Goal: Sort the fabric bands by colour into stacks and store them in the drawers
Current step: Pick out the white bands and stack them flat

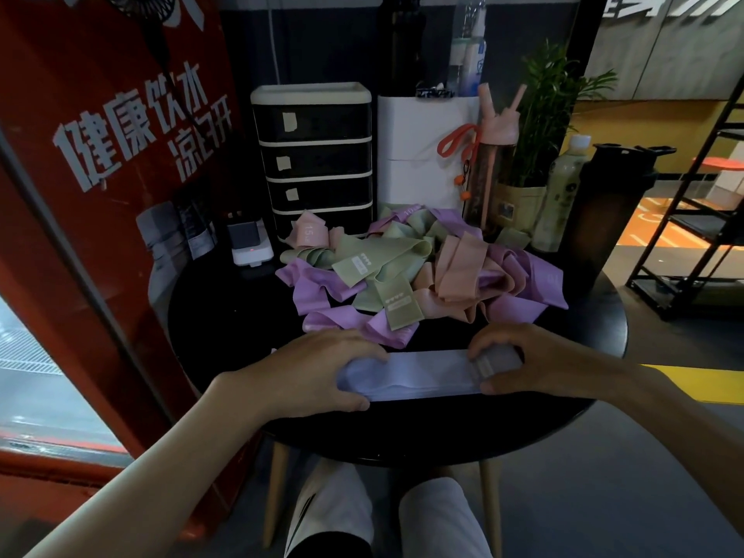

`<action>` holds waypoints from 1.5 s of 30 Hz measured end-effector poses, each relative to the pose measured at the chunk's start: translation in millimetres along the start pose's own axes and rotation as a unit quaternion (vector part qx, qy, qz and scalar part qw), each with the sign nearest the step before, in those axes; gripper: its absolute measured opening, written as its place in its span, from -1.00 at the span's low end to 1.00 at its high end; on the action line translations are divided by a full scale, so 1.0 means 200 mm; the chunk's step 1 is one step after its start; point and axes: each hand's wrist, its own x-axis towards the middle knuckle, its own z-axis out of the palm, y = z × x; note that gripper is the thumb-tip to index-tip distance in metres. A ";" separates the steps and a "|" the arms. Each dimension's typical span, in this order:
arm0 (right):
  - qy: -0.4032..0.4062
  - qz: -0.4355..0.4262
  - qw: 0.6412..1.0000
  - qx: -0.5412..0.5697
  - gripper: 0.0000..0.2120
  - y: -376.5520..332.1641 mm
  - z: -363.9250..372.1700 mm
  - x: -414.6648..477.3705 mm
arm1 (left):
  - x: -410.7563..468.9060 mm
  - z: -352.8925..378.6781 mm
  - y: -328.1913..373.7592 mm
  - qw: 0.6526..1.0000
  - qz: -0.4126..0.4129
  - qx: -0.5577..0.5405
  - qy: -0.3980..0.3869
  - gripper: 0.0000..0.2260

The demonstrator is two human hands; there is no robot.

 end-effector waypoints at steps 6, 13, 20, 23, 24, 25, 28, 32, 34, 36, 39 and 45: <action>0.138 -0.014 0.988 0.071 -0.78 -0.13 -0.11 0.19 | 0.17 -0.14 0.01 0.997 0.016 -0.007 0.070 -0.51; 0.233 0.014 0.972 0.034 -0.65 -0.13 -0.18 0.74 | 0.60 -0.26 -0.26 0.985 -0.085 0.044 0.142 -0.57; 0.147 0.046 0.988 0.015 -0.56 -0.03 -0.05 1.07 | 0.70 -0.19 -0.50 0.991 -0.100 0.023 0.083 -0.61; 0.158 0.068 0.983 0.058 -0.59 0.01 -0.03 1.09 | 0.72 -0.19 -0.53 0.989 -0.101 -0.033 0.100 -0.63; 0.162 0.075 0.981 0.070 -0.61 0.02 -0.04 1.10 | 0.73 -0.20 -0.53 0.988 -0.106 -0.042 0.107 -0.62; 0.171 0.077 0.979 0.085 -0.64 0.02 -0.06 1.10 | 0.74 -0.22 -0.53 0.986 -0.112 -0.043 0.113 -0.61; 0.221 0.067 0.965 0.127 -0.73 0.05 -0.17 1.07 | 0.79 -0.26 -0.52 0.984 -0.115 -0.037 0.134 -0.65; 0.399 0.071 0.909 0.095 -0.63 0.17 -0.39 1.02 | 0.84 -0.29 -0.50 0.983 -0.091 -0.045 0.150 -0.67; 0.458 0.080 0.879 0.102 -0.65 0.24 -0.46 1.00 | 0.87 -0.30 -0.46 0.984 -0.089 -0.047 0.146 -0.68; 0.481 0.077 0.867 0.102 -0.66 0.27 -0.48 0.97 | 0.89 -0.30 -0.42 0.987 -0.081 -0.043 0.136 -0.65; 0.452 0.088 0.887 0.046 -0.64 0.29 -0.45 0.93 | 0.92 -0.28 -0.37 0.990 -0.078 -0.024 0.117 -0.61; 0.294 0.141 0.940 0.105 -0.78 0.16 -0.40 0.89 | 0.98 -0.27 -0.31 0.985 -0.060 -0.064 0.146 -0.51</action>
